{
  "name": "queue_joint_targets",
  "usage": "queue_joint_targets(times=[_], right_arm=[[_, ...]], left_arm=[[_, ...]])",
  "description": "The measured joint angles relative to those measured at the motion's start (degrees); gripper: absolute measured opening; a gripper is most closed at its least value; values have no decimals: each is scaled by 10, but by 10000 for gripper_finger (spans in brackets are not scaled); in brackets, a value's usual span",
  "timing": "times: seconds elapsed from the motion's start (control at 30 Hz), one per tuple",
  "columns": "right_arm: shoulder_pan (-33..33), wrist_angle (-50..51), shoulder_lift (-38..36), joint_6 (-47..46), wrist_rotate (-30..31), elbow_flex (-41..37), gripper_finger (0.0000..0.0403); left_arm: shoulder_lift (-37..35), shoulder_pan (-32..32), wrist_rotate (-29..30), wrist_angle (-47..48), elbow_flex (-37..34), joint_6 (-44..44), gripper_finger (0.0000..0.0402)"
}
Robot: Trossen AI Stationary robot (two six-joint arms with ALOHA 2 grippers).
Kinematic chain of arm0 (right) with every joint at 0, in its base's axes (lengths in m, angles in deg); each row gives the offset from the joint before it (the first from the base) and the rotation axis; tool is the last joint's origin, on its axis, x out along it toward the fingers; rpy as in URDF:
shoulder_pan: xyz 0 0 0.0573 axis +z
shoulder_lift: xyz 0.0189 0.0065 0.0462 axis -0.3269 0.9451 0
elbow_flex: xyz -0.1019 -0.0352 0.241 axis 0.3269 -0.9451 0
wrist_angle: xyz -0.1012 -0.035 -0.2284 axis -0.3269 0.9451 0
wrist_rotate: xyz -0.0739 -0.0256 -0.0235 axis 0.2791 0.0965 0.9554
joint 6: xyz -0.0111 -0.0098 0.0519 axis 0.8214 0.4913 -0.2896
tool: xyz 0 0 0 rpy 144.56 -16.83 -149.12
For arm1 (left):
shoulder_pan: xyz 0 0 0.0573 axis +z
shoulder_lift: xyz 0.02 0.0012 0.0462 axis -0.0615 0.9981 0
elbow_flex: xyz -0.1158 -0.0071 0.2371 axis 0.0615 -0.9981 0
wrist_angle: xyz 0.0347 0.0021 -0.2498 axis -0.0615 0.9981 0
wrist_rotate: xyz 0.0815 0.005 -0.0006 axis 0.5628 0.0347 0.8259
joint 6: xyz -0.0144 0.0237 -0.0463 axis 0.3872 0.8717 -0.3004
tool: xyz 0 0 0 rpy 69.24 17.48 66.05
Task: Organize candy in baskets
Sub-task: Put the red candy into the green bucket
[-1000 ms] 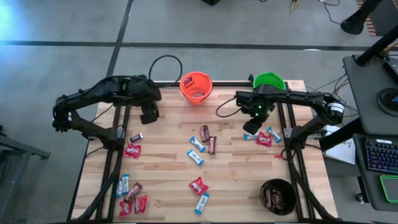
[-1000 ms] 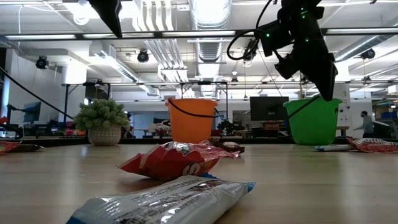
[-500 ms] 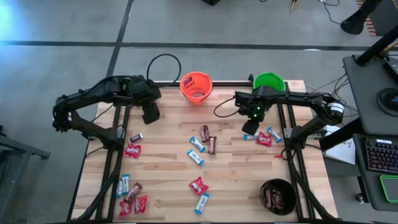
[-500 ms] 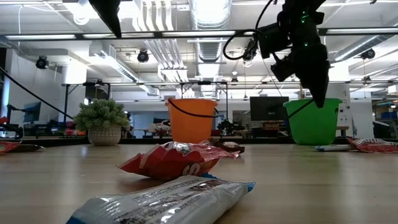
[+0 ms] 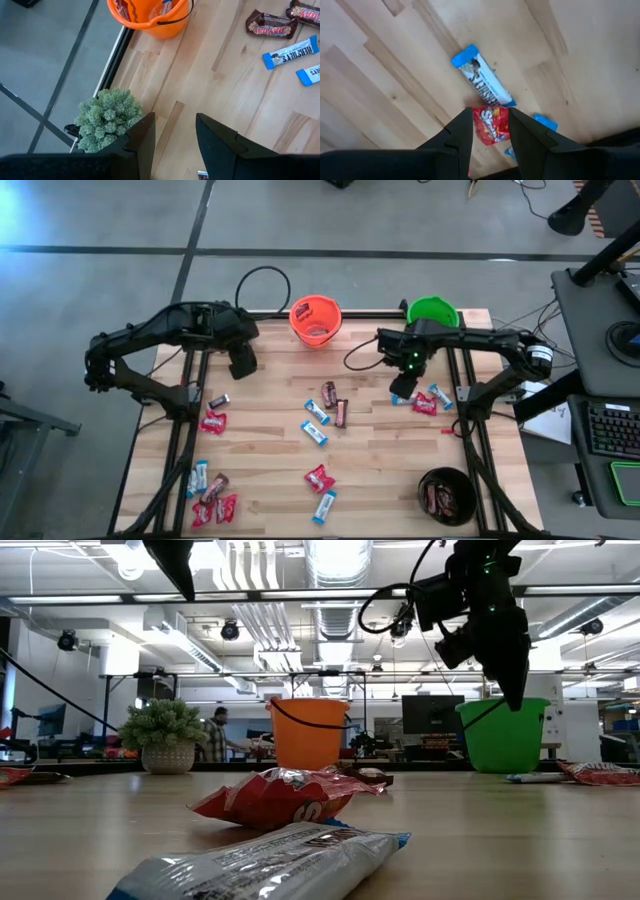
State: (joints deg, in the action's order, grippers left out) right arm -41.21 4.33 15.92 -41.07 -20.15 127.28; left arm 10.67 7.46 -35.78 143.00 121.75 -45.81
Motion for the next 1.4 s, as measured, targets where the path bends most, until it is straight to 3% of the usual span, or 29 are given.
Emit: queue_joint_targets(times=[0.37,0.53,0.87,1.07,1.23,1.4], right_arm=[[0,-63,0,22,-1,1,114],[0,-110,0,-8,-3,0,113],[1,-102,0,-73,-7,0,102],[11,-99,0,-94,-95,2,146],[31,-90,0,-94,-72,4,195],[47,-28,0,-82,-27,-7,215]], left_arm=[[0,0,0,0,0,1,123],[0,0,0,2,0,3,123],[0,0,0,12,0,16,123],[0,0,0,28,0,16,123],[0,0,0,37,0,16,123],[0,0,-5,36,0,33,123]])
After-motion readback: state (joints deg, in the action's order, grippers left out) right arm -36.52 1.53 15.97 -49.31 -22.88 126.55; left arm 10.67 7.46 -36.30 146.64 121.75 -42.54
